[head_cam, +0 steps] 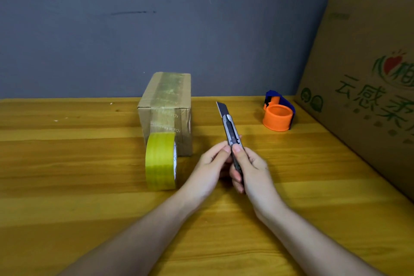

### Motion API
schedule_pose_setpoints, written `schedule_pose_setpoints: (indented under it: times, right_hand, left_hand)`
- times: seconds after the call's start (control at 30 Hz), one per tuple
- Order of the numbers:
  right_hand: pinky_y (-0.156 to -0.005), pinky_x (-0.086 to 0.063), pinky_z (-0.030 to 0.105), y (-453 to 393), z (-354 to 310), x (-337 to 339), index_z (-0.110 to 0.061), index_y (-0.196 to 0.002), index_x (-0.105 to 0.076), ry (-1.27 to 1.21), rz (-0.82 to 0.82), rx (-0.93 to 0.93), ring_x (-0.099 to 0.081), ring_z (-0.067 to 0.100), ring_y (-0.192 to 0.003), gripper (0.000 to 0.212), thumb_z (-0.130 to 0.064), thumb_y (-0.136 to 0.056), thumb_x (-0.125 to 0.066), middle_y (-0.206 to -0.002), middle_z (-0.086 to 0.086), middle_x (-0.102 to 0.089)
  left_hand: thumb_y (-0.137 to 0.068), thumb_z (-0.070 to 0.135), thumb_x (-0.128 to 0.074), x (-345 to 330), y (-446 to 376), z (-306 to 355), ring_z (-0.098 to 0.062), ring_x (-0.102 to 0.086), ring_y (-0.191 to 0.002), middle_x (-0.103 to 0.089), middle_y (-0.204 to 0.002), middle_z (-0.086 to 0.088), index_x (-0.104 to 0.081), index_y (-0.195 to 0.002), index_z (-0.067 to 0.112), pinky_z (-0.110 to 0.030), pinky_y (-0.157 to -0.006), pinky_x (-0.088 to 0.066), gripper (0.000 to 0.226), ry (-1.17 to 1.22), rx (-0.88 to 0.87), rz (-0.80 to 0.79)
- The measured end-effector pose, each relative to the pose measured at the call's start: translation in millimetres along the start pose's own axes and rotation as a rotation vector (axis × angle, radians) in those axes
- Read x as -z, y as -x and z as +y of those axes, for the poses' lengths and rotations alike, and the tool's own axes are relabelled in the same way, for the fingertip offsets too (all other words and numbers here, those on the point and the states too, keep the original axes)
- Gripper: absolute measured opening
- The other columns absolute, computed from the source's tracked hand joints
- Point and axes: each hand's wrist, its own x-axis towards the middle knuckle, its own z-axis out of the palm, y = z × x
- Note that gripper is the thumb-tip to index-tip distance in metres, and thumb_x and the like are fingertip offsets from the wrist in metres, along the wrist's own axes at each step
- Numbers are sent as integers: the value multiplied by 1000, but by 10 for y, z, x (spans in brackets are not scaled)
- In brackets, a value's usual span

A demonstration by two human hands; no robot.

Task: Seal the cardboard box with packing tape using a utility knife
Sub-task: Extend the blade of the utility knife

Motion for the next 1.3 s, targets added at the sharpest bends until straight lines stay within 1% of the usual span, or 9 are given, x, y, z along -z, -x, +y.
schedule_pose_setpoints:
  times: [0.13, 0.23, 0.37, 0.5, 0.63, 0.77, 1.0, 1.17, 1.3]
  right_hand:
    - [-33, -26, 18, -7, -8, 9, -9, -75, -52, 39, 23, 16, -31, 9, -29, 28, -21, -98, -43, -38, -3, -37]
    - [-35, -28, 20, -6, -34, 13, -8, -89, -52, -27, -51, -46, -37, 13, -30, 25, -24, -100, -37, -41, 2, -43]
    - [-39, -42, 22, -2, -65, 21, -6, -107, -48, -81, -149, -100, -51, 17, -34, 19, -19, -100, -36, -46, 6, -54]
    - [-41, -43, 24, -21, -25, 12, -10, -109, -51, -75, -162, -118, -51, 13, -39, 18, -14, -100, -36, -54, 5, -55]
    - [-33, -28, 16, -34, -7, 40, -2, -105, -49, -82, -136, -60, -34, 7, -32, 20, -14, -101, -34, -57, 1, -42]
    - [-31, -26, 14, -43, -2, 57, 1, -104, -51, -73, -95, -65, -30, 7, -30, 25, -20, -100, -36, -54, 1, -38]
    - [-32, -23, 17, -80, -13, 46, 3, -109, -52, -109, -92, -82, -37, 11, -27, 26, -16, -99, -37, -47, 1, -48]
    - [-34, -30, 18, -103, -79, 119, -8, -96, -57, -21, 20, -46, -40, 13, -31, 18, -16, -99, -41, -53, 6, -47]
    - [-33, -28, 15, -93, -141, 147, -12, -89, -54, 32, 32, -14, -40, 12, -31, 16, -13, -99, -41, -47, -1, -50]
  left_hand:
    - [-102, 16, -36, -2, -6, 13, -9, -56, -59, -52, -81, -13, -61, -108, 30, -18, -57, -52, 29, 14, -25, -4]
    - [-101, 20, -38, 13, -10, 0, -16, -56, -60, -61, -66, -1, -63, -112, 24, -22, -60, -49, 28, -26, -31, 29]
    - [-101, 19, -42, 6, 0, -16, -14, -42, -35, -48, -45, 2, -53, -130, 18, -21, -38, -40, 31, 16, 8, 72]
    - [-99, 12, -44, 20, -31, -21, -10, -42, -39, -60, -64, 1, -48, -135, 28, -23, -38, -41, 40, 23, 16, 102]
    - [-98, 13, -46, 34, -38, -14, -17, -58, -78, -56, -68, -6, -50, -134, 23, -33, -79, -53, 37, 2, 5, 111]
    - [-98, 9, -44, -8, -7, 19, -3, -58, -62, -58, -73, -2, -49, -123, 30, -14, -62, -53, 32, 28, -3, 77]
    - [-99, 6, -44, -6, -24, -62, -3, -53, -62, -53, -70, 6, -53, -122, 20, -21, -71, -48, 29, -104, -44, 141]
    - [-94, 14, -50, -54, 86, -27, -2, -61, -95, -59, -119, 10, -49, -127, 27, -20, -89, -47, 35, -462, -203, 244]
    - [-93, 18, -52, -73, 222, 202, -1, -62, -96, -58, -116, 10, -56, -118, 28, -22, -83, -51, 27, -679, -297, 227]
